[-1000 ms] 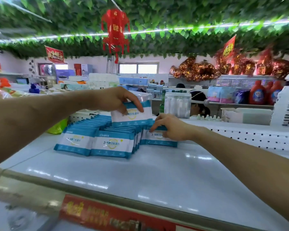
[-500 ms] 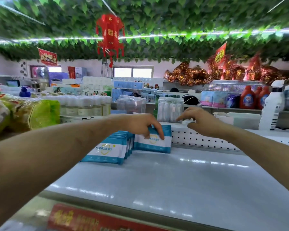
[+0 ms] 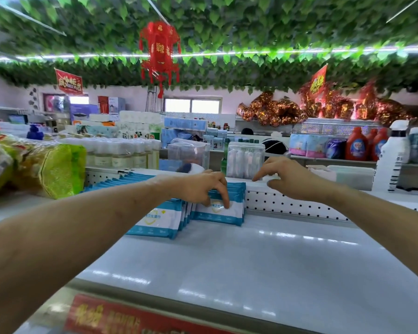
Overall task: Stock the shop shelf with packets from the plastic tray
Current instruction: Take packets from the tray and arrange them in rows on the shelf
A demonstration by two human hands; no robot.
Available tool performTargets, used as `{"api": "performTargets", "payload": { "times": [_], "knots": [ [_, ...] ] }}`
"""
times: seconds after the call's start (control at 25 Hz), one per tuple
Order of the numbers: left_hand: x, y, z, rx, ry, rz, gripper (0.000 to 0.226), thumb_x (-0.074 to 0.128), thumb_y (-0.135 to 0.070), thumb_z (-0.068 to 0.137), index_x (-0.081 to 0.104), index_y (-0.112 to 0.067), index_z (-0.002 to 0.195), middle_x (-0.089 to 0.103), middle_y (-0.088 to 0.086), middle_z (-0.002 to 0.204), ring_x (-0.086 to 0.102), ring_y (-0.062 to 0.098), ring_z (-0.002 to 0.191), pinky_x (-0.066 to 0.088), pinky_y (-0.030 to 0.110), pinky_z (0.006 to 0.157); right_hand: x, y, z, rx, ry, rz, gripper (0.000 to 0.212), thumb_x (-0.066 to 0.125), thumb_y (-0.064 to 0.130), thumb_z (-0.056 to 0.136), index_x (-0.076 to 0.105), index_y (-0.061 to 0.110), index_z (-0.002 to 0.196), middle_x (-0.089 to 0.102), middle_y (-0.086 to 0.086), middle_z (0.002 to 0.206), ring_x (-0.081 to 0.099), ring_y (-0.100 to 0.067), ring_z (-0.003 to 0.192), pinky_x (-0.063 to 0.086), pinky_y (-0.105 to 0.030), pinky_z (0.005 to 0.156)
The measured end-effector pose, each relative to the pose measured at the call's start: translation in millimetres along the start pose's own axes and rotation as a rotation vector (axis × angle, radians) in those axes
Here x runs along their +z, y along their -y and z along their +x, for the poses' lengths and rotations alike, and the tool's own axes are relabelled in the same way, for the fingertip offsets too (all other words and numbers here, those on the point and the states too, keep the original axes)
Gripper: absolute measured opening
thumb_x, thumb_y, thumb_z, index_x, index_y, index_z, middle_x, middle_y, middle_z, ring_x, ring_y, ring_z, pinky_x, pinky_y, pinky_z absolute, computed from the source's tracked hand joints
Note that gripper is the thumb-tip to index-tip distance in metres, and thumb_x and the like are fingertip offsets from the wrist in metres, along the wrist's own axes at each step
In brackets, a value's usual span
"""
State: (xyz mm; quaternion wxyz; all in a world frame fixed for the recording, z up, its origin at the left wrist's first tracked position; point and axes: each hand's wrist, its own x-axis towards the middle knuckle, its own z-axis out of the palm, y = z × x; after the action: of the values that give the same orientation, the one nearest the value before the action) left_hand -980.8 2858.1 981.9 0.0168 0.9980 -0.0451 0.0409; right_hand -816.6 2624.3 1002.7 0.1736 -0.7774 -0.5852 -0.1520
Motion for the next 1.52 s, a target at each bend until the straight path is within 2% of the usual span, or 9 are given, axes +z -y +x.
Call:
{"api": "performTargets", "payload": {
  "times": [0.16,0.32,0.56,0.76,0.92,1.08,1.32,1.4,1.52],
  "knots": [
    [-26,14,-44,-0.06,-0.087,0.023,0.041,0.067,-0.009,0.095,0.07,-0.037,0.124,0.053,-0.013,0.125,0.049,0.013,0.118,0.042,0.04,0.108,7,43,24,-0.08,0.039,0.009,0.039,0.066,0.005,0.093,0.073,0.034,0.118,0.062,0.009,0.117,0.057,-0.01,0.101,0.052,-0.037,0.094],
    [-53,30,-133,-0.285,-0.207,0.026,0.031,0.065,-0.017,0.099,0.07,-0.03,0.127,0.059,-0.009,0.124,0.057,0.012,0.109,0.049,0.033,0.1,26,118,61,-0.233,0.057,0.081,0.037,0.063,0.007,0.095,0.069,0.032,0.122,0.061,0.015,0.116,0.057,-0.004,0.098,0.051,-0.03,0.093],
    [-59,43,-336,-0.68,-0.253,0.088,0.027,0.064,-0.027,0.1,0.068,-0.031,0.127,0.06,-0.011,0.118,0.061,0.011,0.104,0.052,0.033,0.095,73,293,116,-0.608,0.076,0.212,0.029,0.058,0.018,0.098,0.068,0.028,0.123,0.065,0.012,0.113,0.059,-0.007,0.098,0.049,-0.028,0.088],
    [-34,5,-498,-1.039,-0.221,0.099,0.027,0.063,-0.033,0.1,0.066,-0.032,0.127,0.062,-0.007,0.118,0.063,0.012,0.105,0.053,0.035,0.092,118,449,112,-0.913,0.197,0.303,0.027,0.059,0.02,0.096,0.068,0.022,0.122,0.067,0.004,0.112,0.061,-0.014,0.099,0.048,-0.034,0.086],
    [25,-41,-581,-1.251,-0.225,0.034,0.029,0.064,-0.027,0.1,0.067,-0.027,0.128,0.064,-0.008,0.116,0.063,0.012,0.105,0.049,0.026,0.088,167,544,68,-1.087,0.395,0.313,0.033,0.058,0.023,0.099,0.064,0.022,0.131,0.066,0.001,0.117,0.06,-0.017,0.103,0.046,-0.032,0.085],
    [123,-86,-620,-1.407,-0.139,-0.105,0.036,0.061,-0.033,0.095,0.068,-0.027,0.129,0.068,-0.001,0.115,0.066,0.019,0.105,0.05,0.033,0.092,255,598,-3,-1.188,0.599,0.245,0.037,0.057,0.016,0.097,0.062,0.016,0.133,0.065,-0.003,0.122,0.06,-0.023,0.11,0.039,-0.028,0.078],
    [260,-143,-642,-1.53,0.059,-0.352,0.034,0.059,-0.022,0.097,0.067,-0.022,0.131,0.063,0.007,0.125,0.062,0.029,0.114,0.05,0.039,0.097,376,594,-109,-1.173,0.987,0.222,0.036,0.058,0.015,0.096,0.063,0.017,0.132,0.066,-0.004,0.123,0.063,-0.023,0.109,0.05,-0.033,0.09],
    [300,-164,-643,-1.538,0.117,-0.429,0.033,0.058,-0.028,0.099,0.066,-0.027,0.131,0.061,0.004,0.13,0.062,0.026,0.116,0.05,0.038,0.098,407,584,-140,-1.188,1.035,0.198,0.034,0.06,0.018,0.094,0.067,0.02,0.128,0.065,-0.002,0.125,0.062,-0.019,0.108,0.049,-0.032,0.094],
    [350,-192,-643,-1.518,0.185,-0.508,0.033,0.059,-0.028,0.1,0.066,-0.029,0.132,0.059,0.0,0.137,0.059,0.022,0.122,0.044,0.031,0.102,436,569,-174,-1.184,1.105,0.159,0.034,0.059,0.016,0.094,0.068,0.023,0.126,0.062,0.004,0.126,0.053,-0.008,0.099,0.04,-0.022,0.086]
  ]
}}
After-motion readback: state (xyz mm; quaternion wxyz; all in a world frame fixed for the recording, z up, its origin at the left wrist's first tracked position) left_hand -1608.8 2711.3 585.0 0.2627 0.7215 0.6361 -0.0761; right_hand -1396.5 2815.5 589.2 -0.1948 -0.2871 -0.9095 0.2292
